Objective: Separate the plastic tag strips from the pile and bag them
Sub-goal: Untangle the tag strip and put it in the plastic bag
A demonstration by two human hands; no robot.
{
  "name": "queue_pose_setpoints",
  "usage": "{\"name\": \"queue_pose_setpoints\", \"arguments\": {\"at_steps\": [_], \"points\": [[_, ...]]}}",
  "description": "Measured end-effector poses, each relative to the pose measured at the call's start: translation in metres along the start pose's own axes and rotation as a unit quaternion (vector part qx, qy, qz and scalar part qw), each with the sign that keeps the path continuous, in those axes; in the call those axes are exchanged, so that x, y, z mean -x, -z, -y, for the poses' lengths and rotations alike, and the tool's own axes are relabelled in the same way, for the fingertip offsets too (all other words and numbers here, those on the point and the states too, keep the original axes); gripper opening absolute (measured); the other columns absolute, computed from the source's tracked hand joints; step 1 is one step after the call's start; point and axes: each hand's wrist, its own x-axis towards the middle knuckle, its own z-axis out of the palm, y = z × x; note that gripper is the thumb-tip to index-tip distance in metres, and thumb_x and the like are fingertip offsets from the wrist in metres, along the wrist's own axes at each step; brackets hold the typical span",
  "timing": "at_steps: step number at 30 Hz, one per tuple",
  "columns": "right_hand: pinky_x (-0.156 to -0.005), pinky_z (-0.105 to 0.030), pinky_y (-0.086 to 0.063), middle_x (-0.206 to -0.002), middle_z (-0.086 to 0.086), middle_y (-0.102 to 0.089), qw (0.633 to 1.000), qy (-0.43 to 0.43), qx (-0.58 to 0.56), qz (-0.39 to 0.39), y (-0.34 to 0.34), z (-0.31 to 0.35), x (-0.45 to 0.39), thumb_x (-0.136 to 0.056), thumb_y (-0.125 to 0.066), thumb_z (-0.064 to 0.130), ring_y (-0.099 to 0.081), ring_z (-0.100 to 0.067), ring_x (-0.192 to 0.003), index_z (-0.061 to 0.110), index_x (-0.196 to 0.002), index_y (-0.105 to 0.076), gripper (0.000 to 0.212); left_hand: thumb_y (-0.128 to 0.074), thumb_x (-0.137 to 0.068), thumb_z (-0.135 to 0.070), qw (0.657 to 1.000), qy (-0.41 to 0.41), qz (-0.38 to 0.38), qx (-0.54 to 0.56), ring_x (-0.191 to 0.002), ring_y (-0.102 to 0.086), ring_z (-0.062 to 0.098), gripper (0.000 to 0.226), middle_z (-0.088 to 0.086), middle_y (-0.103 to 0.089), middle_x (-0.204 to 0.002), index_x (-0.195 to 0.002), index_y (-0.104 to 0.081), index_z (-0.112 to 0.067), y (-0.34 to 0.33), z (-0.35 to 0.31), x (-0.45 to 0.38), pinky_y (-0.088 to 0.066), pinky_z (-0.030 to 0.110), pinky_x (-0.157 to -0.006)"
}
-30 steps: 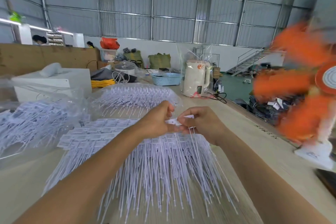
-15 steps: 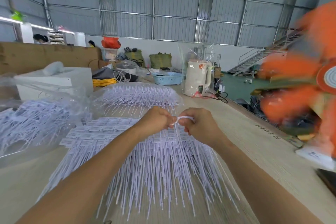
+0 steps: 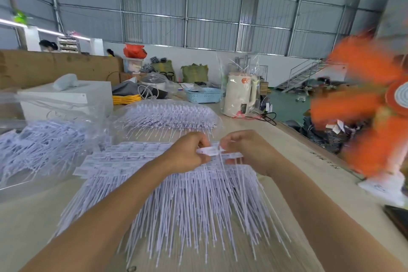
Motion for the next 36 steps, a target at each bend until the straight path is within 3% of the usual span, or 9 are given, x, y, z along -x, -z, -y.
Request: {"name": "queue_pose_setpoints", "arguments": {"at_steps": [5,10,15,18,21,24,30,33,36], "points": [[-0.063,-0.03,-0.056,-0.069,-0.014,-0.064,0.997,0.051,0.047,0.014,-0.03,-0.001,-0.002,-0.087,-0.062,0.001,-0.065,-0.026,-0.066,0.002,-0.074,-0.063,0.012,-0.073,-0.078,-0.013,0.996,-0.034,-0.055,-0.054,-0.085,-0.046,0.01,0.036,-0.005,-0.046,-0.095,-0.099,-0.043,-0.019,0.005,0.005,0.002,-0.036,0.014,-0.064],[-0.058,-0.027,-0.054,-0.072,-0.017,-0.061,0.995,0.093,0.04,-0.02,-0.034,-0.001,-0.003,-0.088,-0.058,-0.002,-0.059,-0.022,-0.057,-0.002,-0.094,-0.058,0.006,-0.07,-0.08,-0.039,0.998,0.024,0.007,-0.06,-0.066,-0.055,0.01,0.021,-0.006,-0.059,-0.074,-0.083,-0.061,-0.02,0.019,0.016,0.009,-0.042,0.023,-0.058],[-0.058,-0.022,-0.052,-0.068,-0.015,-0.061,0.992,0.072,0.095,-0.031,-0.035,-0.006,-0.008,-0.09,-0.057,0.002,-0.059,-0.013,-0.052,-0.005,-0.099,-0.061,0.011,-0.063,-0.088,-0.031,0.999,0.014,-0.034,0.015,-0.042,-0.043,0.005,0.025,-0.01,-0.05,-0.047,-0.066,-0.064,-0.02,0.015,0.017,0.011,-0.035,0.021,-0.05],[-0.052,-0.021,-0.049,-0.065,-0.008,-0.06,0.982,0.088,0.156,-0.054,-0.037,-0.008,-0.01,-0.091,-0.057,0.004,-0.057,-0.002,-0.044,0.006,-0.089,-0.06,0.004,-0.059,-0.092,-0.028,0.997,0.026,-0.038,0.054,-0.047,-0.037,0.017,0.028,-0.003,-0.046,-0.049,-0.065,-0.065,-0.019,0.013,0.012,0.01,-0.03,0.025,-0.054],[-0.064,-0.031,-0.049,-0.075,-0.012,-0.06,0.957,0.153,0.229,-0.088,-0.039,-0.012,-0.012,-0.088,-0.058,0.0,-0.058,-0.019,-0.065,0.003,-0.089,-0.06,0.004,-0.061,-0.09,-0.023,0.99,0.066,-0.036,0.121,-0.05,-0.05,0.008,0.028,-0.008,-0.058,-0.051,-0.063,-0.065,-0.017,0.014,0.008,0.007,-0.035,0.02,-0.056],[-0.059,-0.011,-0.039,-0.078,-0.009,-0.055,0.916,0.251,0.293,-0.113,-0.041,-0.017,-0.012,-0.085,-0.056,-0.009,-0.052,-0.018,-0.07,-0.004,-0.087,-0.06,0.007,-0.065,-0.087,-0.018,0.978,0.107,-0.039,0.175,-0.051,-0.052,0.004,0.027,-0.011,-0.059,-0.045,-0.06,-0.064,-0.016,0.016,0.006,0.004,-0.034,0.021,-0.056],[-0.056,-0.02,-0.047,-0.063,-0.005,-0.056,0.957,0.21,0.195,-0.051,-0.035,-0.016,-0.025,-0.087,-0.053,-0.007,-0.054,-0.002,-0.052,-0.006,-0.085,-0.06,0.008,-0.058,-0.091,-0.016,0.978,0.121,-0.026,0.165,-0.046,-0.038,0.009,0.033,-0.008,-0.046,-0.042,-0.059,-0.055,-0.012,0.018,0.005,0.004,-0.028,0.013,-0.038],[-0.052,-0.019,-0.046,-0.061,-0.005,-0.058,0.972,0.146,0.131,-0.127,-0.009,-0.019,-0.032,-0.089,-0.054,-0.002,-0.055,-0.005,-0.05,0.003,-0.081,-0.061,0.011,-0.059,-0.092,-0.017,0.978,0.126,-0.013,0.164,-0.035,-0.034,0.005,0.039,-0.009,-0.042,-0.036,-0.053,-0.051,-0.013,0.026,0.009,0.009,-0.026,0.012,-0.036],[-0.053,-0.02,-0.049,-0.063,-0.011,-0.056,0.984,0.079,0.02,-0.156,0.013,-0.023,-0.033,-0.092,-0.054,0.002,-0.057,-0.009,-0.049,0.003,-0.083,-0.059,0.01,-0.055,-0.094,-0.019,0.988,0.105,0.003,0.116,-0.046,-0.04,0.005,0.029,-0.008,-0.051,-0.051,-0.067,-0.062,-0.012,0.035,0.011,0.014,-0.033,0.015,-0.046]]}}
